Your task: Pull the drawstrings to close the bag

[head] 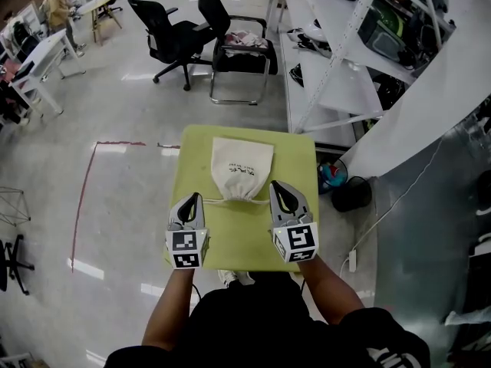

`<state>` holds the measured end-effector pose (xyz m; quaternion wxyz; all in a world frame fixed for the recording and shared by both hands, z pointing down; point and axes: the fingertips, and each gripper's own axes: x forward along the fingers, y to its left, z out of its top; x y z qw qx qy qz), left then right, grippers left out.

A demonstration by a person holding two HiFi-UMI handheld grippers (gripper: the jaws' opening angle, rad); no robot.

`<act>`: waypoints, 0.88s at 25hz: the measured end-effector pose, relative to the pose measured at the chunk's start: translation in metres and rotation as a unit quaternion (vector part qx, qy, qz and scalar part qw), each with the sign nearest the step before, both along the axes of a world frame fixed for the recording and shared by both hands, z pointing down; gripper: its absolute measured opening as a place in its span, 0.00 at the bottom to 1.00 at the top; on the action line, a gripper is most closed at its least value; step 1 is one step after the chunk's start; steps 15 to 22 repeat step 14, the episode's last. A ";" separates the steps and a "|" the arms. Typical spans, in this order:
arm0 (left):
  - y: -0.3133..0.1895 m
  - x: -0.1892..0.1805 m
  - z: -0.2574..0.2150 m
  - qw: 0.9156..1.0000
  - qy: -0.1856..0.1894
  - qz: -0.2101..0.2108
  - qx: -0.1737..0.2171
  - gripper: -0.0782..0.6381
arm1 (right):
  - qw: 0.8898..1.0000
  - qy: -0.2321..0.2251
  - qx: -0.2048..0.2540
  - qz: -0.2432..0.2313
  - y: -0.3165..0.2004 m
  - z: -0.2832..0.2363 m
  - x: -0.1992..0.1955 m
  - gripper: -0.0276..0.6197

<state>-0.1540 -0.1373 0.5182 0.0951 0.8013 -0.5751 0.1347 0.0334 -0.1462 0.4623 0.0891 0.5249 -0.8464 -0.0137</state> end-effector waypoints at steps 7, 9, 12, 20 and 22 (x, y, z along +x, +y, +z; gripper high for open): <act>0.002 0.004 0.002 1.000 -0.010 0.001 0.012 0.12 | 1.000 -0.016 0.011 -0.012 0.005 0.007 -0.002 0.05; 0.004 0.005 0.004 1.000 -0.011 0.002 0.008 0.12 | 1.000 -0.015 0.008 -0.011 0.005 0.009 -0.002 0.05; 0.006 0.010 0.009 1.000 -0.014 0.007 0.002 0.12 | 1.000 -0.011 0.009 -0.005 0.007 0.011 0.001 0.05; 0.007 0.014 0.013 1.000 -0.014 0.011 -0.003 0.12 | 1.000 -0.010 0.009 0.000 0.008 0.013 0.005 0.05; 0.007 0.014 0.013 1.000 -0.014 0.011 -0.003 0.12 | 1.000 -0.010 0.009 0.000 0.008 0.013 0.005 0.05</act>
